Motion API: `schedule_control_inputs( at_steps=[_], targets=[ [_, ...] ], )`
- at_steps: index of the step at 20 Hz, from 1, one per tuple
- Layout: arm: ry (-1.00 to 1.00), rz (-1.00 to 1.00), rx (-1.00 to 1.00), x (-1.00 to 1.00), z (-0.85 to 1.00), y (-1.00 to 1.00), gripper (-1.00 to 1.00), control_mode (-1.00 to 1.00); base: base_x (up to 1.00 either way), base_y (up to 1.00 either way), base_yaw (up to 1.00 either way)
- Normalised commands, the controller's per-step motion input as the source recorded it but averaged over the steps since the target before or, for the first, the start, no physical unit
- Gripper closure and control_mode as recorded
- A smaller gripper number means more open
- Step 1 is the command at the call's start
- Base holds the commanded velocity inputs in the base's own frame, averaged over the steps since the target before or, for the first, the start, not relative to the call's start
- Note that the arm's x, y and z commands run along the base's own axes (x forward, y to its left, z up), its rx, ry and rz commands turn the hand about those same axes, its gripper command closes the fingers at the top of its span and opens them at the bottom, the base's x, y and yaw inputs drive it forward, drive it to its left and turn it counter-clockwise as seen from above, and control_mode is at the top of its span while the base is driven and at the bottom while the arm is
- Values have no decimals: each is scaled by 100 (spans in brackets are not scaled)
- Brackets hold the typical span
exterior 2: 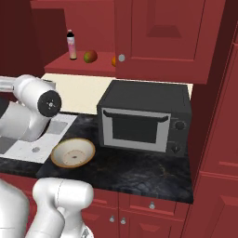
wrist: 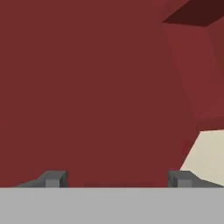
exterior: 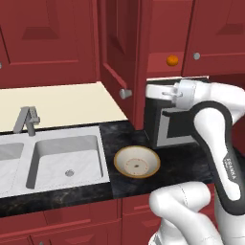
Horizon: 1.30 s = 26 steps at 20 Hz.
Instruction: Open the cabinet. Pick the mango and tangerine from the cabinet and place them into the bowl. Then close the cabinet.
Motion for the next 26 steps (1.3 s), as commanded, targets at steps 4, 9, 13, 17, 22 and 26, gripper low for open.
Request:
schedule_control_inputs(
  at_steps=[4, 9, 13, 17, 22, 26],
  targets=[
    [0, 0, 0, 16, -1, 32, -100, -100, 0, 0, 0],
    [-6, -22, -1, -41, 7, -85, -100, -100, 0, 0, 0],
    [0, -39, -6, -49, 0, -100, -100, -100, 0, 0, 0],
    [0, -46, -3, -50, 3, -100, -100, -100, 0, 0, 0],
    [0, -49, -5, -25, 11, -92, -100, -100, 0, 0, 0],
    [-5, -40, -16, -6, 0, -71, -100, -100, 0, 0, 0]
  ],
)
